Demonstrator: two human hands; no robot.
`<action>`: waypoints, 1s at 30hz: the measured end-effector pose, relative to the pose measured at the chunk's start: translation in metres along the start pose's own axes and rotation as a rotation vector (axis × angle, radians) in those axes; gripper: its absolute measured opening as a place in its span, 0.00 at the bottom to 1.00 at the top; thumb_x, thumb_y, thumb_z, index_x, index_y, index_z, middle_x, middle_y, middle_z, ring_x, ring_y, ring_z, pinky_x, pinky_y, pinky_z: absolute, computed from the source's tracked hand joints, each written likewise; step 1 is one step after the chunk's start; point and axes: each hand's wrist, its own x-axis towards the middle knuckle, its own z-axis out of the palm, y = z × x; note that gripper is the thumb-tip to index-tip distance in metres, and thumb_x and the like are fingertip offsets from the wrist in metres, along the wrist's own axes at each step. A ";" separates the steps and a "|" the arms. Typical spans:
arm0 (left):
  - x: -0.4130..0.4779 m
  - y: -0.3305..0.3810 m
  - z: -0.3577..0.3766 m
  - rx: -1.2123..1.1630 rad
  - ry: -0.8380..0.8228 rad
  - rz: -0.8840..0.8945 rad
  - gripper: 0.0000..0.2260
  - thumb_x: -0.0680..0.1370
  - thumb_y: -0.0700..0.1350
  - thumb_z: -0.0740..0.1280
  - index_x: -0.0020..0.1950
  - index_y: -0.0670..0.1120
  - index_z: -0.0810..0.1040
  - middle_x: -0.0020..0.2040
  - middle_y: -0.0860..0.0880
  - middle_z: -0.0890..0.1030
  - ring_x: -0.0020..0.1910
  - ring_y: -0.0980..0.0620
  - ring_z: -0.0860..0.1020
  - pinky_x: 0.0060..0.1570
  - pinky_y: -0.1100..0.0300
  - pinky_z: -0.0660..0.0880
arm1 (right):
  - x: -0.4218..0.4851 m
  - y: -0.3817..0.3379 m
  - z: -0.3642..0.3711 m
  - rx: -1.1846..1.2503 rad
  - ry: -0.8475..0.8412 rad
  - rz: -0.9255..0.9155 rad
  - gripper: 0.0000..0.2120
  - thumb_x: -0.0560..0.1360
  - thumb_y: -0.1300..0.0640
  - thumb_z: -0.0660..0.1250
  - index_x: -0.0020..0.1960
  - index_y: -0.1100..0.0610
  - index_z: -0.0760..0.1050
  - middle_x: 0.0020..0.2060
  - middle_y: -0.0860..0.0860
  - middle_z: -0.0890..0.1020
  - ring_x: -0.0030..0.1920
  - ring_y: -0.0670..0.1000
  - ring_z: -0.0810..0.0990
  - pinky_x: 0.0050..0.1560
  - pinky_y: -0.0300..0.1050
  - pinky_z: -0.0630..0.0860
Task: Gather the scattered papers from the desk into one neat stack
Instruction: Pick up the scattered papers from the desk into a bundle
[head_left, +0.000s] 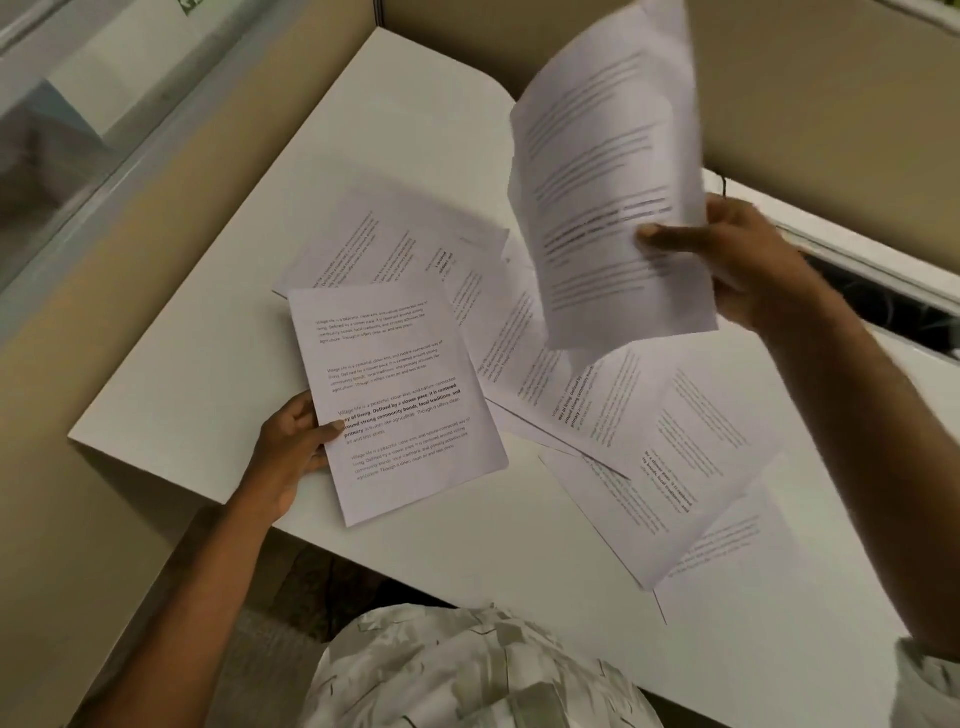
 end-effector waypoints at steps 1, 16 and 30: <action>0.000 -0.001 0.000 -0.009 0.000 0.002 0.20 0.79 0.34 0.70 0.66 0.52 0.79 0.56 0.52 0.87 0.52 0.51 0.86 0.41 0.56 0.84 | -0.002 0.002 -0.009 0.052 -0.004 0.020 0.16 0.77 0.66 0.73 0.64 0.63 0.81 0.58 0.57 0.88 0.53 0.56 0.89 0.50 0.49 0.86; -0.006 -0.006 0.000 -0.027 -0.016 0.012 0.21 0.78 0.33 0.71 0.69 0.48 0.77 0.57 0.50 0.87 0.54 0.49 0.85 0.43 0.54 0.84 | -0.018 0.165 -0.012 -0.230 0.174 0.296 0.24 0.73 0.71 0.75 0.68 0.68 0.75 0.64 0.64 0.83 0.63 0.68 0.82 0.67 0.67 0.78; -0.010 -0.004 0.001 -0.045 -0.033 0.001 0.23 0.77 0.33 0.72 0.71 0.48 0.76 0.57 0.50 0.87 0.55 0.49 0.85 0.45 0.51 0.85 | -0.046 0.163 0.038 0.144 -0.093 0.219 0.25 0.74 0.62 0.76 0.70 0.59 0.77 0.62 0.55 0.87 0.60 0.61 0.86 0.52 0.51 0.86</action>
